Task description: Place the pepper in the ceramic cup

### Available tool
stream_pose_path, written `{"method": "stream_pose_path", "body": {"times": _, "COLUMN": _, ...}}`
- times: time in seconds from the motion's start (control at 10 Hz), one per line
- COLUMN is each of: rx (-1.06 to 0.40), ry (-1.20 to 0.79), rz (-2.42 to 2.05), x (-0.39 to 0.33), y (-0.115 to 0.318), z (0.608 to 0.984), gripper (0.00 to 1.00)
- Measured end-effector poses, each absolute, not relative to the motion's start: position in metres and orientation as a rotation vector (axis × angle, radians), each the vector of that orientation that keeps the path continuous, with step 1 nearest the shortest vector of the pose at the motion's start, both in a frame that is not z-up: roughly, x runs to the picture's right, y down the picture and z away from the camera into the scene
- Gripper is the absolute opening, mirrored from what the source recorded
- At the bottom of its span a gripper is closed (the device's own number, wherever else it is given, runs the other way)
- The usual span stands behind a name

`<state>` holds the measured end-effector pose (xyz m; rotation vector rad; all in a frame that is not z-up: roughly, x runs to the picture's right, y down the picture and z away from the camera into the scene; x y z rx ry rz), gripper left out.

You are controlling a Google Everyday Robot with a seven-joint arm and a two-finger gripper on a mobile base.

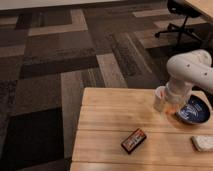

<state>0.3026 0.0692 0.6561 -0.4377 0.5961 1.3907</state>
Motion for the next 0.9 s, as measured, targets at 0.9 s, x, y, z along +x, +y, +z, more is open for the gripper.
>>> {"method": "stream_pose_path", "body": {"times": 0.9, "rx": -0.524, "ry": 0.558, "rz": 1.4, "x": 0.327, "y": 0.062, "z": 0.714, "gripper": 0.0}}
